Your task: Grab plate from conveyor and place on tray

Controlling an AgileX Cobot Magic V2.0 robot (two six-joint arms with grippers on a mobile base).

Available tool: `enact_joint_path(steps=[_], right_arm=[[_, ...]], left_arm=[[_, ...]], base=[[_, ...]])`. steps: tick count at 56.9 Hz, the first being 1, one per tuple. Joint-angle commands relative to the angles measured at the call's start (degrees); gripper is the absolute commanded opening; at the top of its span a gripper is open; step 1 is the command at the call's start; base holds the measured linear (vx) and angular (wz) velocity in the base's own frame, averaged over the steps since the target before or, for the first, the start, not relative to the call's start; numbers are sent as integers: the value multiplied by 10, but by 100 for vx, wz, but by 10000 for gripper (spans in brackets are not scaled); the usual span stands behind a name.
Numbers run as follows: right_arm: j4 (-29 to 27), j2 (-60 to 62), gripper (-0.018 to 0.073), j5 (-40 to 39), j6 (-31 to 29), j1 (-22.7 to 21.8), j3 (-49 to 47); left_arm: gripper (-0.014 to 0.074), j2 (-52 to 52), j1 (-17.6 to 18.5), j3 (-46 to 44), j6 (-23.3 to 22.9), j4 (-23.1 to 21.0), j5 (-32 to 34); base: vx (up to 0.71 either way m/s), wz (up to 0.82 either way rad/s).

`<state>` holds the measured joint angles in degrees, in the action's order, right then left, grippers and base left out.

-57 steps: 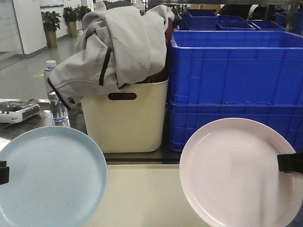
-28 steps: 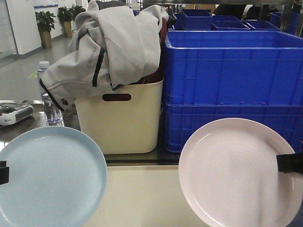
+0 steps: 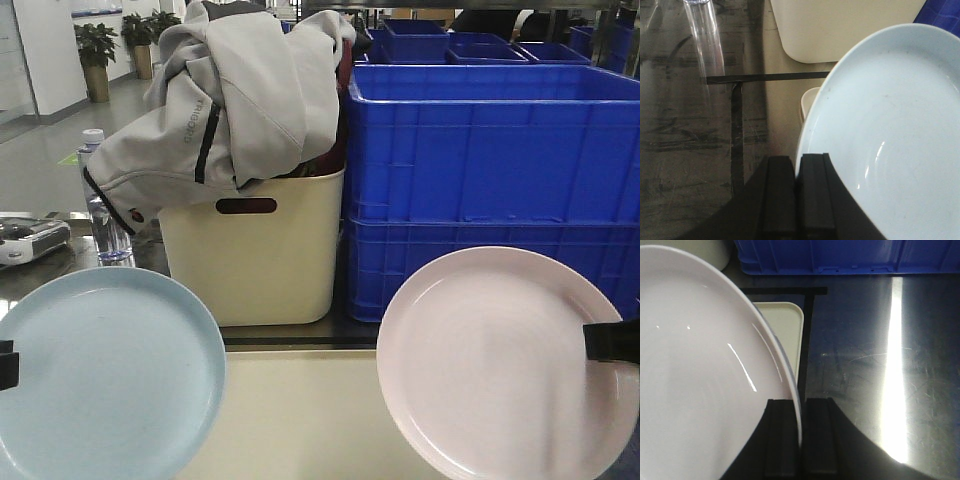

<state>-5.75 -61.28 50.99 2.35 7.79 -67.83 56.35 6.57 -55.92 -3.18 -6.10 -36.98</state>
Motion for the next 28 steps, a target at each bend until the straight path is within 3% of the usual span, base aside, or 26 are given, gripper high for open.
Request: enact_joint_path(steps=[1,17,28], right_arm=[[-4,10,-12,-54,-2,-3,-15],[-4,10,-12,-67,-1,-3,-15],[-4,10,-12,-94,16,-3,-15]], left_arm=[[-6,-7,2,-16,-5,-8,48],[-6,-7,2,-16,-5,-34,64],[-6,31,3,-16,18,-140,91]], base=[[0,0],[0,0],[0,0]])
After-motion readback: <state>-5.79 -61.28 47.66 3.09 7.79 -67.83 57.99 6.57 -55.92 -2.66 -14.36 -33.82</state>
